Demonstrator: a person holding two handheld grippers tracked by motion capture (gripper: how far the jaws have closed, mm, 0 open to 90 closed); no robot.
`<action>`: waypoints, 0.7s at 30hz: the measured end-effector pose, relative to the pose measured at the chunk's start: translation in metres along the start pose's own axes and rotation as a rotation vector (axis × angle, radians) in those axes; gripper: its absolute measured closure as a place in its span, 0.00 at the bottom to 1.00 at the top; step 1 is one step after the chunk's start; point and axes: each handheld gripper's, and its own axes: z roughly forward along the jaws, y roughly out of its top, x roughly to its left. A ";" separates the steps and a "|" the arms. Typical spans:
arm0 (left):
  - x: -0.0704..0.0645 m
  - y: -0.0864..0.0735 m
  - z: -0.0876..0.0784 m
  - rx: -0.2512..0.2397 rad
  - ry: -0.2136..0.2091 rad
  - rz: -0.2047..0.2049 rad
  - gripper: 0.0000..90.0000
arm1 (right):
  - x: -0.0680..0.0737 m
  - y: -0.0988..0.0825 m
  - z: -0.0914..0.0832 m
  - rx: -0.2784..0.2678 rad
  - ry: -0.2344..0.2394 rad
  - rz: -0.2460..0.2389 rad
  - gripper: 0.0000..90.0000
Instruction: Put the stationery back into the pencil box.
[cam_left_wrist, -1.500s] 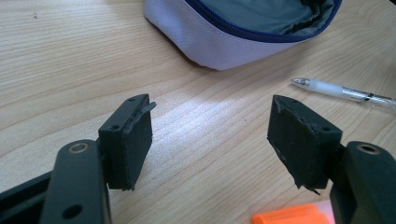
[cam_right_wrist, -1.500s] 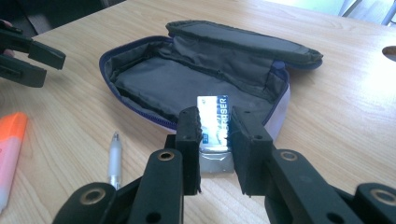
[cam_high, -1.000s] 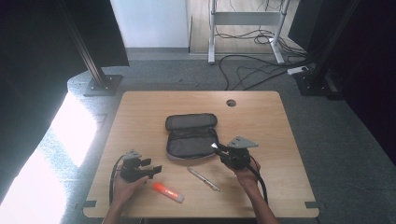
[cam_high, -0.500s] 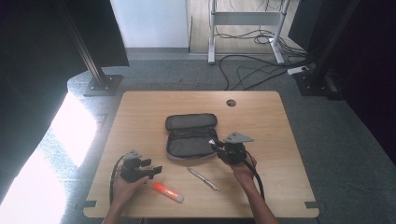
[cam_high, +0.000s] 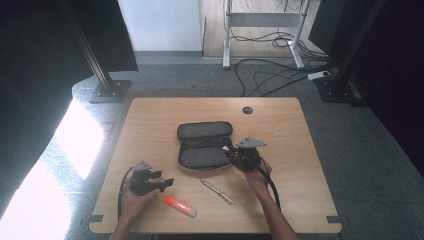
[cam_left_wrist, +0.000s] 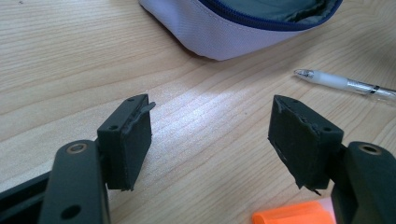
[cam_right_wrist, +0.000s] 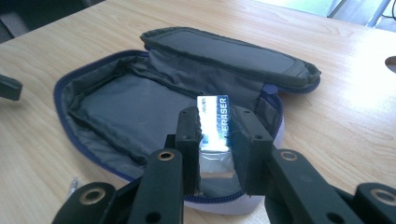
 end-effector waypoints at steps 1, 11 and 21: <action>0.000 0.000 0.000 0.000 0.000 0.000 0.34 | -0.001 0.000 0.002 0.002 -0.003 0.002 0.81; 0.000 0.000 0.001 0.003 0.002 -0.002 0.34 | -0.003 0.001 0.015 0.020 -0.019 0.005 0.81; 0.000 0.000 0.000 0.000 0.003 -0.004 0.34 | 0.000 0.007 0.031 0.039 -0.020 -0.009 0.81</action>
